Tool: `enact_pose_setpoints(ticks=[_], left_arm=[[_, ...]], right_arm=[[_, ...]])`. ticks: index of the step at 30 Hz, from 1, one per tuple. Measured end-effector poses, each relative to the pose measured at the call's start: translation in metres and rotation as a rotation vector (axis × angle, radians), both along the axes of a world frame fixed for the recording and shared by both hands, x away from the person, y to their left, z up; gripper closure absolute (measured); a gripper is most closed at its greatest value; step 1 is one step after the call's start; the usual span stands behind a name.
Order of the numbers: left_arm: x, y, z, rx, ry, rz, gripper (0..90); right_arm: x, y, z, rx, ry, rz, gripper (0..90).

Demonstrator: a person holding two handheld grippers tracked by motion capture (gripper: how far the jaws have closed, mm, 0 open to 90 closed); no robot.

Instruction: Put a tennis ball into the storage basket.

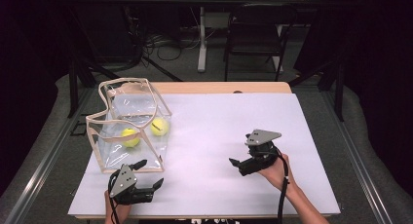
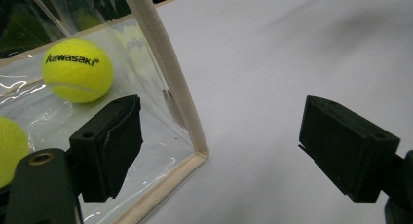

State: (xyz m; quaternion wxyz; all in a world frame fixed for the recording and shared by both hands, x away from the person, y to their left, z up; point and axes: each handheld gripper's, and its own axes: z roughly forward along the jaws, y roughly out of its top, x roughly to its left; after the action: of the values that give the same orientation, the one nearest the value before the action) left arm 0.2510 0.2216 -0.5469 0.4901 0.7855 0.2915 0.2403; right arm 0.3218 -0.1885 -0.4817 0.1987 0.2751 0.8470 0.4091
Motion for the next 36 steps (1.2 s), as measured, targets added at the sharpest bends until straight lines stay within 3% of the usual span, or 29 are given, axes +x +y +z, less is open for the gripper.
enact_pose_setpoints(ticks=[18, 36], left_arm=[[0.000, 0.000, 0.000, 0.004, -0.003, 0.002, 15.9], [-0.001, 0.000, 0.000, 0.002, -0.003, 0.007, 15.9]], right_arm=[[-0.027, -0.027, -0.014, 0.028, -0.027, -0.035, 1.6], [-0.047, -0.052, -0.042, 0.041, -0.034, -0.090, 1.7]])
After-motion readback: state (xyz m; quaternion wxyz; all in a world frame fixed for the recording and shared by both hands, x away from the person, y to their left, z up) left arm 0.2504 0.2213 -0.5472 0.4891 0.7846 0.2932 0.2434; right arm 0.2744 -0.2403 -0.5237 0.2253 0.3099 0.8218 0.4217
